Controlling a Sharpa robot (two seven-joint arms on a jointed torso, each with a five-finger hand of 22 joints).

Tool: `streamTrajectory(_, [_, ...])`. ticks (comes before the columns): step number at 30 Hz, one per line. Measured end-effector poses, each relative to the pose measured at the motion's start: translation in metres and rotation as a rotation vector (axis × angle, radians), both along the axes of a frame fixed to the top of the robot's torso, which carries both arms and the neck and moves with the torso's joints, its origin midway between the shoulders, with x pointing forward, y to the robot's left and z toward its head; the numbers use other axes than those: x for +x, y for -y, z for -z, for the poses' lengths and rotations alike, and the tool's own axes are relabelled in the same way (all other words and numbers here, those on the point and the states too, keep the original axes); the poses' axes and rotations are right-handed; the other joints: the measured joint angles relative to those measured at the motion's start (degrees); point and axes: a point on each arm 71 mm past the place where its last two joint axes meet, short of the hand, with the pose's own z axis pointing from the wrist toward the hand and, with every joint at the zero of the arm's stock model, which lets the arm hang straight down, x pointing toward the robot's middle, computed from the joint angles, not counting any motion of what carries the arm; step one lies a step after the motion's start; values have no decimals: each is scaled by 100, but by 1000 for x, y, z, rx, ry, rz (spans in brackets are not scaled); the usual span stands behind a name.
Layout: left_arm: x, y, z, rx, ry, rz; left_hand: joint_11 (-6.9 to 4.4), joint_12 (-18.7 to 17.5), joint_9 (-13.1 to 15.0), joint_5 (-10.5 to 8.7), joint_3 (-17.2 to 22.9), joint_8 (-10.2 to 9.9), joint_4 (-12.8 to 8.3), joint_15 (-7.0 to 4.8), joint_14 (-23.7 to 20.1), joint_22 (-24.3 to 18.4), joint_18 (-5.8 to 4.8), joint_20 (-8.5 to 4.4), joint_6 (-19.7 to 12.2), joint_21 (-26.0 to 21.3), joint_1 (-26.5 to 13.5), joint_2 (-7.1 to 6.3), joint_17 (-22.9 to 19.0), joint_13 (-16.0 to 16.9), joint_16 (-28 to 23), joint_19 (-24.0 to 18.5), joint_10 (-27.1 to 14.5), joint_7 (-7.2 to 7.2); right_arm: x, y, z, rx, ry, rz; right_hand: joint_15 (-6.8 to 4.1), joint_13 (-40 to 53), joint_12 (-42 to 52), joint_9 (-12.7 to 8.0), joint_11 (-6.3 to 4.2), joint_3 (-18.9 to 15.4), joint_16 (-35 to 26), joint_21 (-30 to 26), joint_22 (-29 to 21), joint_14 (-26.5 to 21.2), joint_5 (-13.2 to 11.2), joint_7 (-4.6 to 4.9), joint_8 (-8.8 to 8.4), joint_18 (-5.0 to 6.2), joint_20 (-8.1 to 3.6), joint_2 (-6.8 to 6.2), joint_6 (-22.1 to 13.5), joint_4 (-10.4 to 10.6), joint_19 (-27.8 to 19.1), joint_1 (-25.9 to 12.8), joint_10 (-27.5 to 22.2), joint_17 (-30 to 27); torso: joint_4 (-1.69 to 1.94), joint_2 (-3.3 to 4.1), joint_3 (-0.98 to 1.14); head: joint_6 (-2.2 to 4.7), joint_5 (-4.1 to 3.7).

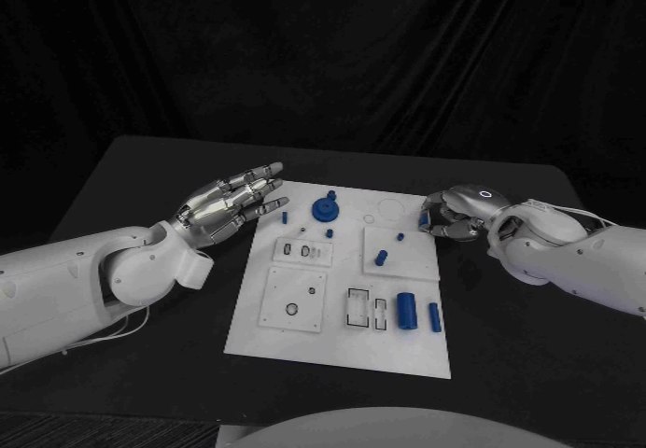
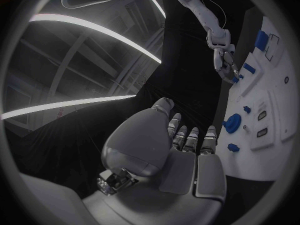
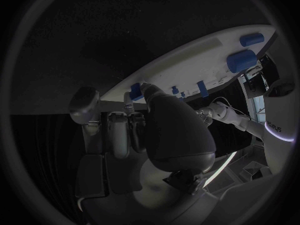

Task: Assemble the parts on the task board

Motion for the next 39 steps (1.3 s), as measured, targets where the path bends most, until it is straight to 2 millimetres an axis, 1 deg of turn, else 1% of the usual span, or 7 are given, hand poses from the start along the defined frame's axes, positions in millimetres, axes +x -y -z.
streamTrajectory(5, [0, 0, 0, 0, -1, 0, 0, 0, 0, 0, 0, 0, 0, 0, 0, 0, 0, 0, 0, 0, 0, 0, 0, 0, 0, 0, 0, 0, 0, 0, -1, 4, 7, -1, 0, 0, 0, 231, 0, 70, 0, -40, 0, 0, 250, -39, 382, 0, 0, 46, 39, -89, 0, 47, 0, 0, -1, -1, 1, -12, 14])
streamTrajectory(8, [0, -1, 0, 1, -1, -1, 0, 0, 0, 0, 1, 0, -1, 0, 0, 0, 0, 0, 0, 0, 0, 0, 0, 0, 0, 0, 0, 0, -1, -2, -2, 13, 21, -7, 0, 0, 0, 355, -42, 126, 1, -40, 0, 0, 625, -43, 581, 0, -21, 67, 41, -155, 21, 70, 1, 0, -1, -1, 0, -13, 27])
streamTrajectory(13, [0, -2, 0, 2, -2, -3, 0, 0, 0, 0, 16, 0, -16, 0, 0, 0, 0, 0, 0, 0, 0, 0, 0, 0, 0, 0, 0, 0, -6, -8, -6, 40, 50, -32, -17, 5, 0, 405, -42, 241, 1, -40, -1, -17, 896, -63, 728, 0, -41, 44, 41, -176, 41, 94, 1, 0, -1, -1, 1, -14, 49])
streamTrajectory(19, [0, -2, 1, 3, -3, -3, 0, 23, 0, 0, 16, 0, -16, 0, 0, 0, 0, 0, 0, 0, 0, 0, 0, 0, 0, 0, 0, 0, -11, -33, -34, 102, 130, -105, -16, 4, 0, 408, -42, 258, 1, -40, -1, -16, 1001, -42, 753, 0, -41, 36, 63, -172, 41, 116, 1, 0, -2, -1, 2, -40, 86])
streamTrajectory(27, [1, 0, 1, 5, -4, 0, 0, 23, 0, 0, 16, 0, -16, 0, 0, 0, 0, 0, 0, 0, 0, 0, 0, 0, 0, 0, 0, 0, -19, -84, -71, 176, 194, -236, -15, 3, 0, 414, -42, 349, 1, -61, -1, -16, 1143, -41, 732, 0, -41, 4, 63, -189, 41, 148, 1, -1, -7, -1, 3, -85, 87])
streamTrajectory(33, [1, 2, 2, 5, -5, 5, 0, 23, 0, 0, 16, 0, -15, 0, 0, 0, 0, 0, 0, 0, 0, 0, 0, 0, 0, 0, 0, 0, -22, -117, -71, 182, 160, -306, -15, 3, 0, 427, -42, 397, 1, -100, -1, -16, 1204, -19, 706, 0, -41, 3, 41, -188, 41, 149, 1, -1, -1, 0, 2, -97, 87])
streamTrajectory(39, [1, 2, 2, 6, -7, 6, 0, 23, 0, 0, 47, 0, -16, 0, 0, 0, 0, 0, 0, 0, 0, 0, 0, 6, 22, 0, 0, 0, -23, -138, -52, 158, 75, -344, -15, 2, 0, 428, -41, 414, -20, -199, -2, -16, 1226, 11, 655, 0, -41, -3, 10, -203, 41, 154, 1, -1, 12, 2, -5, -97, 98])
